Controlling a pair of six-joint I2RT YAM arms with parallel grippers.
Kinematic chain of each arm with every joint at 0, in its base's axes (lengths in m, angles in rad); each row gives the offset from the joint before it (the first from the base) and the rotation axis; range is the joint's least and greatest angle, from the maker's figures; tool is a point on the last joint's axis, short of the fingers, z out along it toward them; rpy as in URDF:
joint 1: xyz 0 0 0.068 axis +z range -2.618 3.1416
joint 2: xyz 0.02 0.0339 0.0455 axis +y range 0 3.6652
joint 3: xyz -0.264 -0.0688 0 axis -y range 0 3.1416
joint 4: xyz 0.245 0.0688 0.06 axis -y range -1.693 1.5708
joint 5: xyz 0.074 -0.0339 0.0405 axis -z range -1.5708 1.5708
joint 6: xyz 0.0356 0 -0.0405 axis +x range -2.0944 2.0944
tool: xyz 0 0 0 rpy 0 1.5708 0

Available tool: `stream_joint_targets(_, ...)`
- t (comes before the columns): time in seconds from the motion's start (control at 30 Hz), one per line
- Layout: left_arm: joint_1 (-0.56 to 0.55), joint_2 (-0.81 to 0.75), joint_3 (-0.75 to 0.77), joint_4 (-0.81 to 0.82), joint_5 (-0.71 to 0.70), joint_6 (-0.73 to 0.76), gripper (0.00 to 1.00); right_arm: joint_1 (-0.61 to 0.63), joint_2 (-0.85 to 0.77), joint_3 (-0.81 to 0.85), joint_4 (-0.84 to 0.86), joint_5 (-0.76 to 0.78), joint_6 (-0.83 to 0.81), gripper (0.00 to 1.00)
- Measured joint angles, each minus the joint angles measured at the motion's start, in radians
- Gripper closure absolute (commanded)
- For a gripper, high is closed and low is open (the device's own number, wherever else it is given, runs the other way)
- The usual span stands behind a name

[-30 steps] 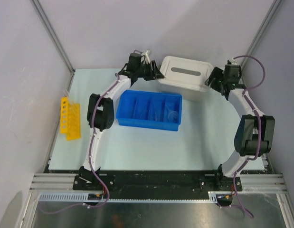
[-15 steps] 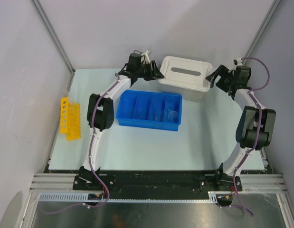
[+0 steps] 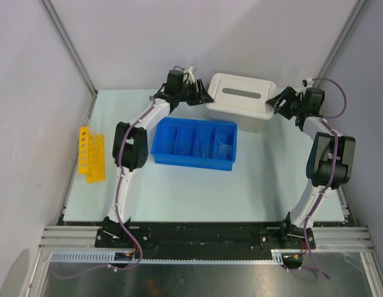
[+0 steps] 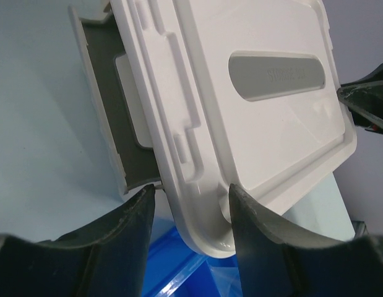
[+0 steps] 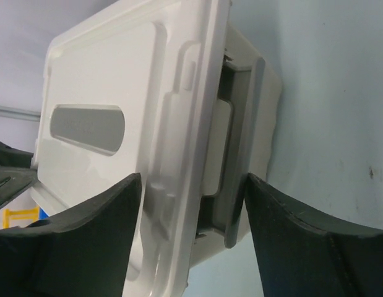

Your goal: Organize the chemistry lab equipment

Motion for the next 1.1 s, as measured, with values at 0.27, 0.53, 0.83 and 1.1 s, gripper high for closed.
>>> stream_joint_targets(0.27,0.001,-0.013,-0.014,-0.008,-0.004,0.0,0.45,0.016,0.01,0.0,0.017,0.039,0.002,0.46)
stream_joint_targets(0.53,0.002,-0.017,-0.019,-0.011,-0.007,0.0,0.45,0.054,-0.018,0.002,-0.005,0.15,-0.066,0.56)
stream_joint_targets(0.83,0.003,-0.02,-0.02,-0.016,-0.01,0.0,0.45,0.132,-0.061,0.002,-0.045,0.354,-0.195,0.62)
stream_joint_targets(1.1,0.005,-0.022,-0.021,-0.019,-0.011,0.001,0.45,0.188,-0.063,0.017,-0.061,0.49,-0.261,0.67)
